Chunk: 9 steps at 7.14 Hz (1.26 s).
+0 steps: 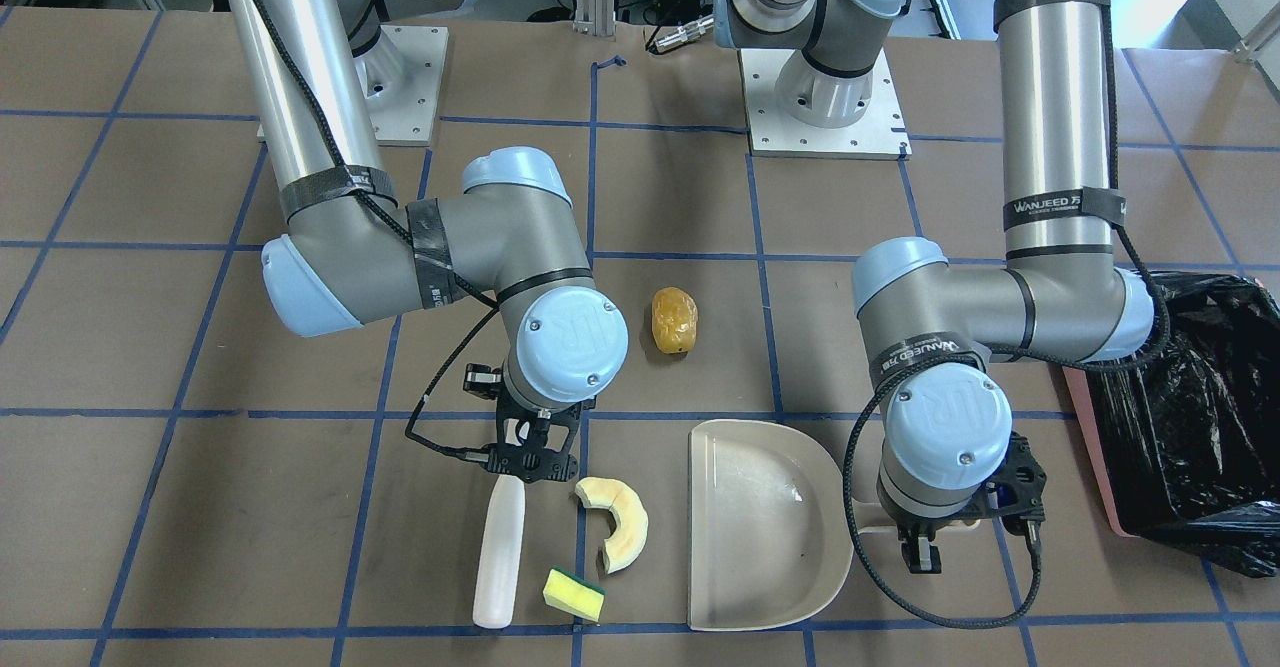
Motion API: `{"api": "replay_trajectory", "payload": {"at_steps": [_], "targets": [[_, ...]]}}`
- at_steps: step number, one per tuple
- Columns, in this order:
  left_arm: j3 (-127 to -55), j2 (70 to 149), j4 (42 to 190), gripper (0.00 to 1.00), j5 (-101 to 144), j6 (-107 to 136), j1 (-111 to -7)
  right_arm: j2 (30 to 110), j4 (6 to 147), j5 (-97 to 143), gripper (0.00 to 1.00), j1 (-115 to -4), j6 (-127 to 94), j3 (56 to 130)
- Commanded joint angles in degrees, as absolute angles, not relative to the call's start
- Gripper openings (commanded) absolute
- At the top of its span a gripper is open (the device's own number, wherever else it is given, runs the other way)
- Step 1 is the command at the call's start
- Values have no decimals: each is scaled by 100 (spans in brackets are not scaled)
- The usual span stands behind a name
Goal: Sweep and dump trash into bin
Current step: 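Sweep the sponge and curved piece toward the dustpan with the right gripper's brush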
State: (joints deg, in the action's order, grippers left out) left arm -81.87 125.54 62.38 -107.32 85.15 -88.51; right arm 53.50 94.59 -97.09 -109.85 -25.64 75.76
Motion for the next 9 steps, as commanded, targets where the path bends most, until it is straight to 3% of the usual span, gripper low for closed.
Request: {"api": "replay_trajectory", "payload": {"at_steps": [1,9], "targets": [[-8157,12560,6231,0,-10731,8534,-8851,5257,9518,-9686,0,-11266,-2540,7506],[-8147,12560,6179,0,-10740,8543,-8851,4457,9598,-8088,0,-11909,-3320,5960]]}}
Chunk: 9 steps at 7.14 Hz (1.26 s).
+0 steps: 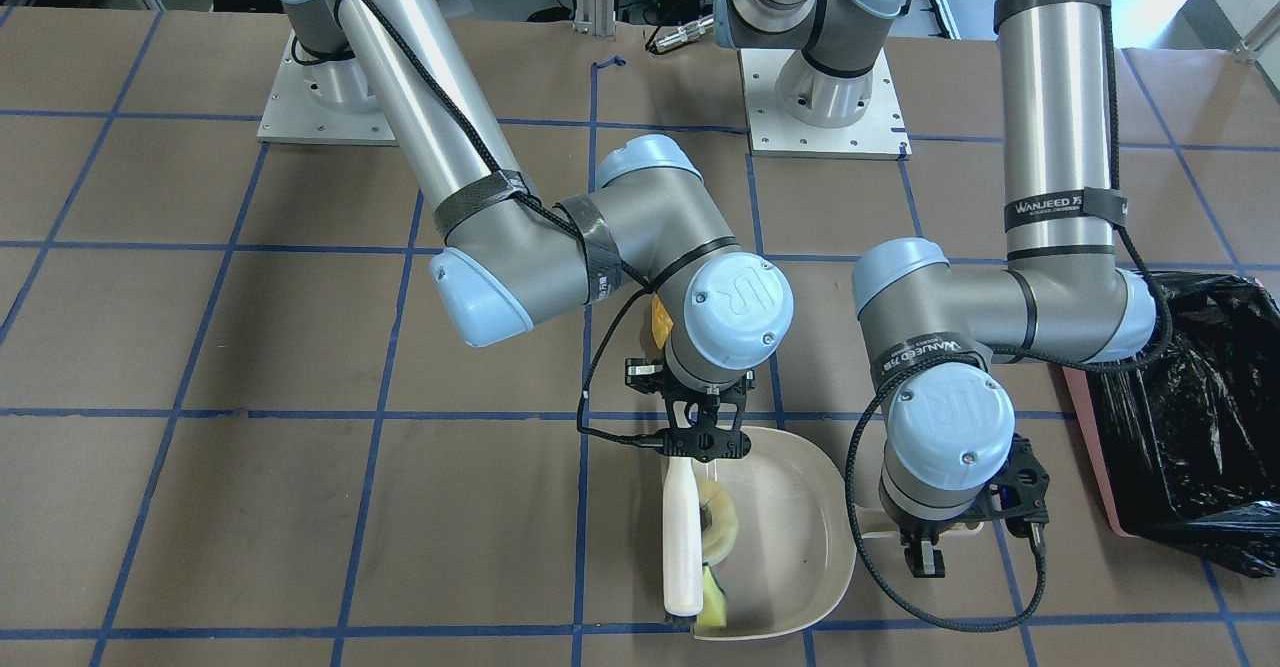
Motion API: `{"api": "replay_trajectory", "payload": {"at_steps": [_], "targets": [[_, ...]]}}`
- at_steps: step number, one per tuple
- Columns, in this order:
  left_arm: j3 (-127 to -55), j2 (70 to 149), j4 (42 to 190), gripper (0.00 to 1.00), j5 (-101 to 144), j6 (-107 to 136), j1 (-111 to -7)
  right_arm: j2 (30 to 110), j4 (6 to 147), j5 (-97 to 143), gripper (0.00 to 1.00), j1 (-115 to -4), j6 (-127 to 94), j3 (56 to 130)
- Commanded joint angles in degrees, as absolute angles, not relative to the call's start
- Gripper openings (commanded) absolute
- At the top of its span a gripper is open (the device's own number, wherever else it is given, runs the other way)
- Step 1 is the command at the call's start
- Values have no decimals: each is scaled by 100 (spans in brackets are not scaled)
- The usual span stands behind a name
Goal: Sweep and dump trash into bin
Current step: 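Slide the dustpan toward the potato with the left gripper while the right brushes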
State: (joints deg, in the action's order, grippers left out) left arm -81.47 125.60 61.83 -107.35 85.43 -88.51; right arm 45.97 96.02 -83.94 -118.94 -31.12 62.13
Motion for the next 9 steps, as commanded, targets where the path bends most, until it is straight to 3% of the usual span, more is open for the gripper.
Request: {"api": "replay_trajectory", "payload": {"at_steps": [1,3,6,8,9], "targets": [[-8147,12560,6179,0,-10740,8543,-8851,4430,9606,-7694,0,-11900,-3322,5898],[-8147,12560,6179,0,-10732,8543,-8851,4464,9476,-7828,0,-11787,-3043,5740],[-8139,12551,6179,0,-10627,8543,-8851,5069,8039,-9690,0,-11436,-2164,5748],[-8243,12245,6170,0,-10294,8377,-8842,5744,7035,-10090,0,-11233,-2232,6220],[-8401,12060,6170,0,-9805,8315,-8781,6218,6683,-10064,0,-11232,-2433,6832]]}}
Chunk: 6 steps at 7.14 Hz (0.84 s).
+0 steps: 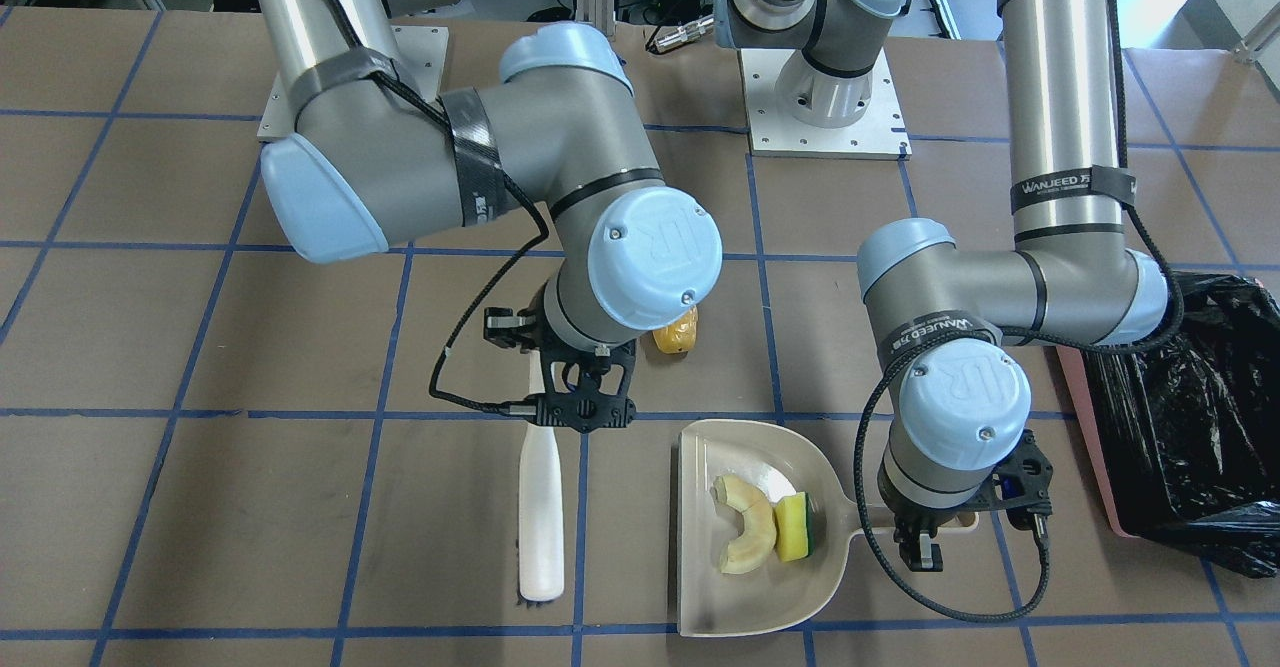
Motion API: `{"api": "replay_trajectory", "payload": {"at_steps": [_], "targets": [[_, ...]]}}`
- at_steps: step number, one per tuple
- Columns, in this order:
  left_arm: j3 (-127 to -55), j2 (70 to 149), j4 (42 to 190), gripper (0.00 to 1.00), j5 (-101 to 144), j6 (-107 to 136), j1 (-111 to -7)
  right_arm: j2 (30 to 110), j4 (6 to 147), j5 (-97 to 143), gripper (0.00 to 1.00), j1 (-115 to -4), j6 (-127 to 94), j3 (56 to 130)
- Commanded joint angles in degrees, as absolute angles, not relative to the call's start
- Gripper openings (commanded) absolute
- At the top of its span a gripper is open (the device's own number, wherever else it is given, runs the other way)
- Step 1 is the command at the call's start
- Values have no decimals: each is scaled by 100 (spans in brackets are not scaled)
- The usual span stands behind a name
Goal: Sweep and dump trash into bin
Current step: 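Slide the dustpan toward the potato with the left gripper while the right brushes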
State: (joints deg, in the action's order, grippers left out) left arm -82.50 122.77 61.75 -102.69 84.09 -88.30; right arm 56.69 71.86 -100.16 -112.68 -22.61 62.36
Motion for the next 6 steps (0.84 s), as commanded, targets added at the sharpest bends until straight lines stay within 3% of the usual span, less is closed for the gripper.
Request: {"api": "replay_trajectory", "payload": {"at_steps": [1,3,6], "targets": [[-8742,11867,6118,0,-9782,7993,-8615,6658,7054,-10037,0,-11250,-2696,7664],[-9698,11148,5871,0,-9791,7138,-8053,7135,8319,-9495,0,-11329,-2909,9100],[-11007,10085,5792,0,-10291,7075,-7928,7015,8786,-8732,0,-12073,-3592,9193]]}}
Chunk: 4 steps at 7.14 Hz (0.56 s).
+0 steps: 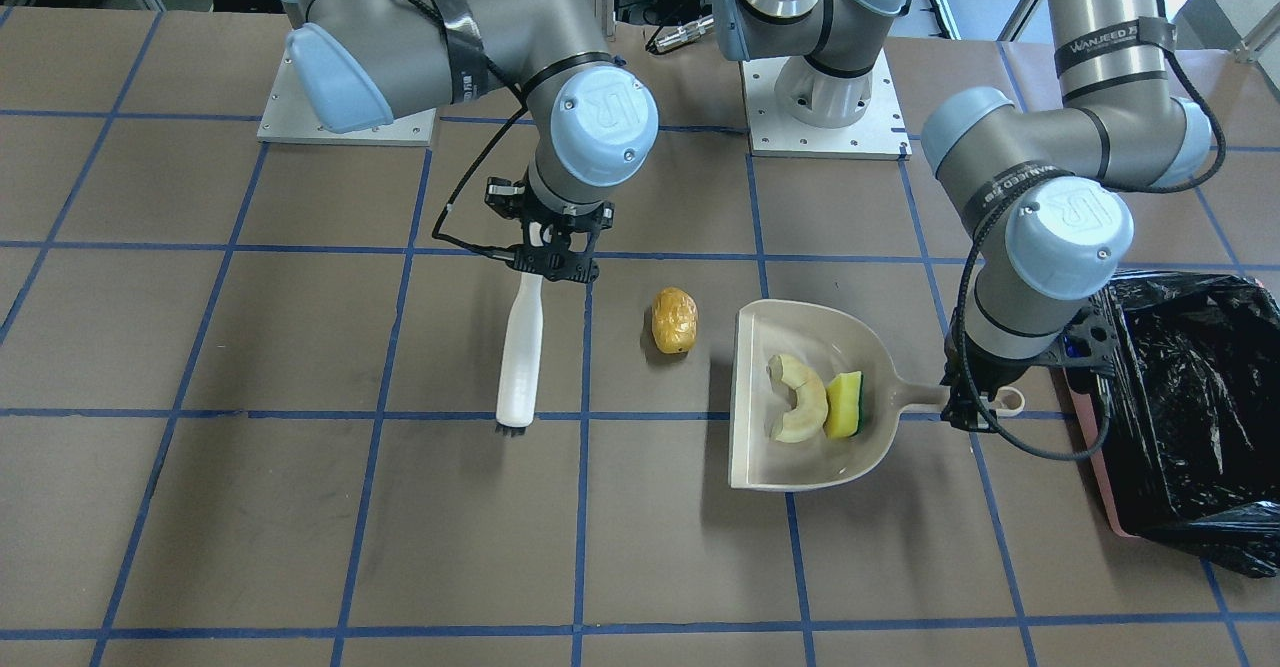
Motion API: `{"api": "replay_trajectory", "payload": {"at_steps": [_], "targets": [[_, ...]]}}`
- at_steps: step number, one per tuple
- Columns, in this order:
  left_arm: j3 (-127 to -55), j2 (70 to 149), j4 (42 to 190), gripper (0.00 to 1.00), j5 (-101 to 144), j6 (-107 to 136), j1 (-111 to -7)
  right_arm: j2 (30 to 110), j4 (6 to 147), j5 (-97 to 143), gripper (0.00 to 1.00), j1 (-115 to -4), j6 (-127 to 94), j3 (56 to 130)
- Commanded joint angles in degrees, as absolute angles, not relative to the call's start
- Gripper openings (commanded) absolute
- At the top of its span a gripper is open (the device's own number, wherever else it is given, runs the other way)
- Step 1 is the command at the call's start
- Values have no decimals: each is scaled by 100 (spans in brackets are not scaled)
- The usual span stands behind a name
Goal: Sweep and dump trash into bin
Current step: 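Slide the dustpan toward the potato with the left gripper while the right brushes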
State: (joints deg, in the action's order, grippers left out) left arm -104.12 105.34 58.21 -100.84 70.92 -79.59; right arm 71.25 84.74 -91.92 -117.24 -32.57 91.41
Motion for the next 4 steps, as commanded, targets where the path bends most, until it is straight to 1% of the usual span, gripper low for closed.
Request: {"api": "replay_trajectory", "payload": {"at_steps": [1,3,4], "targets": [[-11404,9820,5775,0,-10309,7136,-7919,6779,8980,-8658,0,-12268,-3873,9193],[-12107,9441,5678,0,-10475,7206,-7971,6618,9325,-8455,0,-12357,-4131,9132],[-12320,9370,5330,0,-10720,7198,-8006,6592,9343,-8385,0,-12366,-4166,9141]]}}
